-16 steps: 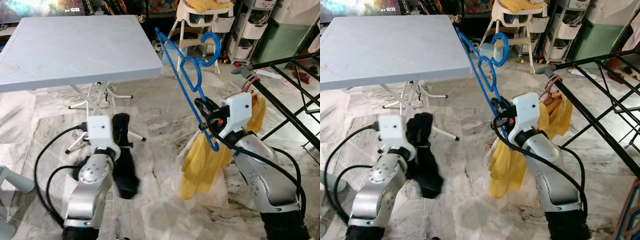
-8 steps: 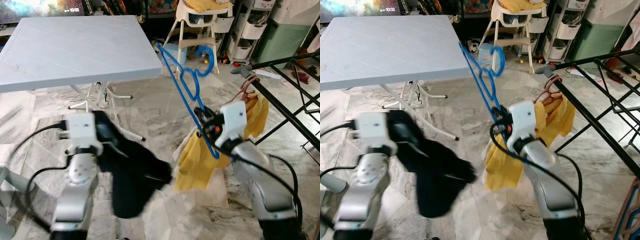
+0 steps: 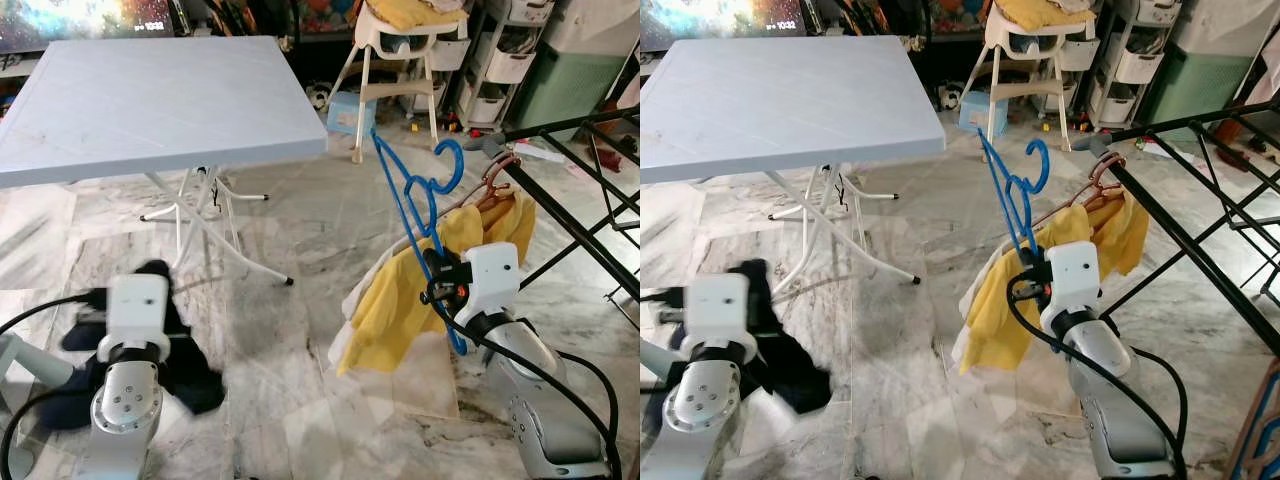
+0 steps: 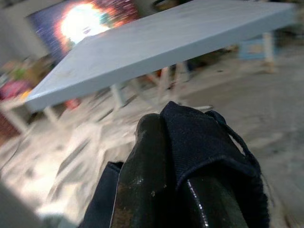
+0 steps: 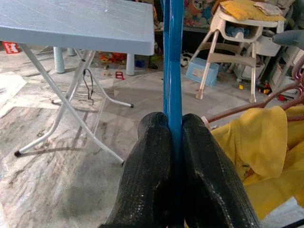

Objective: Hang hanger

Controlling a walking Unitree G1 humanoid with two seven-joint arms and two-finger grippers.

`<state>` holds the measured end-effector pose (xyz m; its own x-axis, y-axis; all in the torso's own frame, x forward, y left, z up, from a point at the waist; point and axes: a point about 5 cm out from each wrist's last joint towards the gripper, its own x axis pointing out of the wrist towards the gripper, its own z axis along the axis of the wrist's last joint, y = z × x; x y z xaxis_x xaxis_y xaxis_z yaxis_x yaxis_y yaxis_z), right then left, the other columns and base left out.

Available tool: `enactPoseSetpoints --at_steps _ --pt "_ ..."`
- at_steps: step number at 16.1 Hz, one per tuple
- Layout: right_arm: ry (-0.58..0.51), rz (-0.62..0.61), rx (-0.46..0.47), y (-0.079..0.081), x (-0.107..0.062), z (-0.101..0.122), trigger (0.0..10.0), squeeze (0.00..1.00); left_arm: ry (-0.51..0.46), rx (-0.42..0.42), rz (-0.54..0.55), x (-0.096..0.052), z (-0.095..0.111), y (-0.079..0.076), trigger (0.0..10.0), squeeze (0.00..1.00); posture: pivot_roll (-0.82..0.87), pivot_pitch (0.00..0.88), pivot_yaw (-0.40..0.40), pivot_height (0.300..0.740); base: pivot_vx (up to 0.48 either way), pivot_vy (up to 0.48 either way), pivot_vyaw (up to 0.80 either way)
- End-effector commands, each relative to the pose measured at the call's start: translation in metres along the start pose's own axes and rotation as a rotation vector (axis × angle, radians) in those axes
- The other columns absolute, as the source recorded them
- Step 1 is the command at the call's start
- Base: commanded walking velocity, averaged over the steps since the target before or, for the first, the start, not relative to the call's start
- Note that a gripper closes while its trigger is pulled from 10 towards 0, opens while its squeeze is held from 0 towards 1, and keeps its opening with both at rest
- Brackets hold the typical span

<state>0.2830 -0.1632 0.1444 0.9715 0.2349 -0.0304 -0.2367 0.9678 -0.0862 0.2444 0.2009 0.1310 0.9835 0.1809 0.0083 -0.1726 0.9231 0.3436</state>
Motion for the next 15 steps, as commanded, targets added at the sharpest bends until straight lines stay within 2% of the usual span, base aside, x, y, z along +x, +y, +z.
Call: enactPoseSetpoints --at_steps 1,3,5,7,8,9,11,15 --pt "-0.031 0.008 -0.016 -0.002 0.0 0.008 10.0 0.0 -0.069 0.027 -0.035 0.0 0.012 0.001 10.0 0.0 0.04 0.038 -0.031 0.74 0.0 0.0 0.0" --pt "-0.047 -0.013 0.0 -0.002 0.005 0.01 10.0 0.0 -0.072 0.038 -0.034 0.0 0.012 -0.002 10.0 0.0 0.04 0.035 -0.026 0.74 0.0 0.0 0.0" --pt "-0.078 -0.018 0.054 0.0 0.007 0.015 10.0 0.0 -0.097 -0.016 -0.029 -0.005 0.02 -0.014 10.0 0.0 0.02 0.033 -0.021 0.74 0.0 0.0 0.0" --pt "-0.08 -0.015 0.054 0.001 0.006 0.015 10.0 0.0 -0.082 -0.036 -0.006 -0.006 0.018 -0.018 10.0 0.0 0.01 0.034 -0.025 0.74 0.0 0.0 0.0" --pt "-0.079 -0.016 0.057 0.001 0.006 0.015 10.0 0.0 -0.055 -0.086 0.015 -0.007 0.016 -0.02 10.0 0.0 0.01 0.038 -0.034 0.74 0.0 0.0 0.0" --pt "-0.079 -0.018 0.057 0.001 0.006 0.015 10.0 0.0 -0.061 -0.081 0.019 -0.007 0.017 -0.021 10.0 0.0 0.01 0.038 -0.035 0.74 0.0 0.0 0.0" --pt "-0.083 -0.004 0.069 0.004 0.009 0.017 10.0 0.0 -0.036 -0.132 0.11 -0.003 0.017 -0.016 10.0 0.0 0.0 0.042 -0.043 0.74 0.0 0.0 0.0" --pt "-0.092 0.031 0.056 0.009 0.013 0.019 10.0 0.0 -0.082 -0.129 0.138 0.006 0.026 -0.01 10.0 0.0 0.01 0.042 -0.05 0.74 0.0 0.0 0.0"
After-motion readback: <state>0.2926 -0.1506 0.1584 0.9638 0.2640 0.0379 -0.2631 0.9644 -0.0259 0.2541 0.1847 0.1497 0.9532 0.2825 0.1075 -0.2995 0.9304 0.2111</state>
